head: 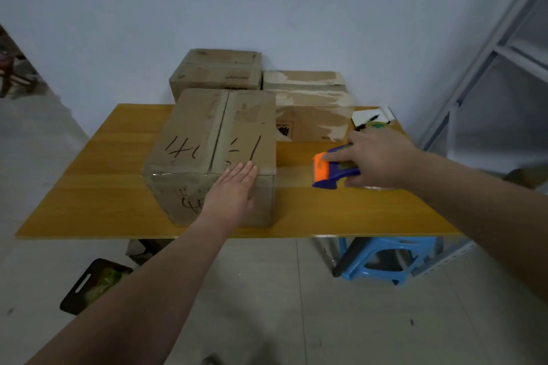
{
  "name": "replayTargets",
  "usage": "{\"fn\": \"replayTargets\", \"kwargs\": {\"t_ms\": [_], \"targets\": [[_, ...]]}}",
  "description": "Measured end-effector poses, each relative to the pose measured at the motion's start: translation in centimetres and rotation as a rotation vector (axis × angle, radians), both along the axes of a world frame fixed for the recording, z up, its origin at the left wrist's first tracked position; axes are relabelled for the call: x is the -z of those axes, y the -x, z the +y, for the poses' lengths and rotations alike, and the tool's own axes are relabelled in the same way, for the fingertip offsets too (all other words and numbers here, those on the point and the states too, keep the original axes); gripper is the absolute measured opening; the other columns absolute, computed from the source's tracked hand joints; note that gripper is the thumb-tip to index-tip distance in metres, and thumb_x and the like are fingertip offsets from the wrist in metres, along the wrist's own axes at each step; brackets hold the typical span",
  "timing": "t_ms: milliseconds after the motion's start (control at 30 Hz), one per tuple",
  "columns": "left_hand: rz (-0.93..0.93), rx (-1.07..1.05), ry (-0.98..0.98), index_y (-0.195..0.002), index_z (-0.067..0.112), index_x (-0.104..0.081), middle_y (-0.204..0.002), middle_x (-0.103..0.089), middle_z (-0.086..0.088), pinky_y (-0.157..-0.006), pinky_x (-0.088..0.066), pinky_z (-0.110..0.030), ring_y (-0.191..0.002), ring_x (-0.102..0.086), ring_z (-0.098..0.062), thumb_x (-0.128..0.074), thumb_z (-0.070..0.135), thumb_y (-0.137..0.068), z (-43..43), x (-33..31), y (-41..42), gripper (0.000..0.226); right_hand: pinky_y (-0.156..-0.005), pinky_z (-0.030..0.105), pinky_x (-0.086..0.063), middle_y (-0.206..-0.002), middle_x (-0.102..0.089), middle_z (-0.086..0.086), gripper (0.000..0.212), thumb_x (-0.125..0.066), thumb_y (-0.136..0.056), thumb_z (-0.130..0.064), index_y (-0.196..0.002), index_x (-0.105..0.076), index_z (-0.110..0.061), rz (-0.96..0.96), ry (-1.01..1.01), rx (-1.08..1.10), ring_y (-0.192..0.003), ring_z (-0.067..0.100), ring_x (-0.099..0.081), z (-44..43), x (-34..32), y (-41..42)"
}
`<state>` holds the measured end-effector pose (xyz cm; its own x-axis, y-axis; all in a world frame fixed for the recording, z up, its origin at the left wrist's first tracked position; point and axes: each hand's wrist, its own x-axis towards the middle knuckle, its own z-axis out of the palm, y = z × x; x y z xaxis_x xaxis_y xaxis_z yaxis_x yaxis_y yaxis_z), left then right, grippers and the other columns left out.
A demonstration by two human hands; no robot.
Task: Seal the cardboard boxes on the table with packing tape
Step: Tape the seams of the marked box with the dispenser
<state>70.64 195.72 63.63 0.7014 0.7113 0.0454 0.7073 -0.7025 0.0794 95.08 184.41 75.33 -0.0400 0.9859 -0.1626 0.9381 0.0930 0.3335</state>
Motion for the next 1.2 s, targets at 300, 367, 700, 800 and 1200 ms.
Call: {"fn": "replayTargets", "kwargs": {"t_ms": [300,367,700,800,1200], "targets": [[0.113,-0.031,-0.031,-0.149,0.034,0.007,-0.159,0.004,-0.004,-0.118,0.0,-0.036,-0.146,0.001,-0.022,-0.038,0.041,-0.099,-0.7,-0.3,-0.9,0.068,-0.086,0.036,-0.038,-0.125,-0.047,0.003,0.063,-0.052,-0.088,-0.058,-0.144,-0.024,-0.046,-0.083,0.038,0.003,-0.109,0.025,-0.048,-0.8,2.4,-0.6],[0.081,-0.039,-0.048,-0.149,0.034,0.002,-0.159,0.0,-0.003,-0.118,0.0,-0.036,-0.146,-0.002,-0.021,-0.037,0.038,-0.1,-0.7,-0.2,-1.0,0.063,-0.087,0.038,-0.04,-0.124,-0.047,0.004,0.061,-0.052,-0.089,-0.055,-0.143,-0.026,-0.045,-0.065,0.078,0.033,-0.108,0.026,-0.049,-0.5,3.2,-0.3],[-0.12,-0.039,-0.105,-0.137,0.016,-0.038,-0.157,-0.018,-0.002,-0.111,0.0,-0.029,-0.144,-0.014,-0.018,-0.051,0.04,-0.093,-0.5,1.4,-3.6,0.052,-0.065,0.033,-0.036,-0.102,-0.054,0.001,0.027,-0.055,-0.092,-0.037,-0.119,-0.055,-0.035,-0.062,0.265,0.093,-0.083,0.023,-0.048,4.0,5.7,3.0],[-0.156,-0.046,-0.14,-0.133,0.011,-0.045,-0.151,-0.033,-0.004,-0.113,-0.01,-0.032,-0.141,-0.026,-0.021,-0.056,0.039,-0.09,-0.4,1.9,-3.5,0.052,-0.062,0.031,-0.036,-0.095,-0.058,-0.003,0.021,-0.057,-0.089,-0.036,-0.109,-0.059,-0.029,0.011,0.308,0.157,-0.085,0.019,-0.055,5.2,6.4,3.8],[-0.286,-0.143,-0.134,-0.116,0.004,-0.056,-0.132,-0.055,-0.011,-0.107,-0.029,-0.045,-0.129,-0.045,-0.028,-0.072,0.037,-0.077,-0.5,2.6,-4.3,0.054,-0.083,0.034,-0.043,-0.119,-0.062,0.004,0.049,-0.062,-0.089,-0.042,-0.134,-0.053,-0.023,1.076,0.065,0.709,-0.105,0.021,-0.056,1.4,16.5,-3.8]]}}
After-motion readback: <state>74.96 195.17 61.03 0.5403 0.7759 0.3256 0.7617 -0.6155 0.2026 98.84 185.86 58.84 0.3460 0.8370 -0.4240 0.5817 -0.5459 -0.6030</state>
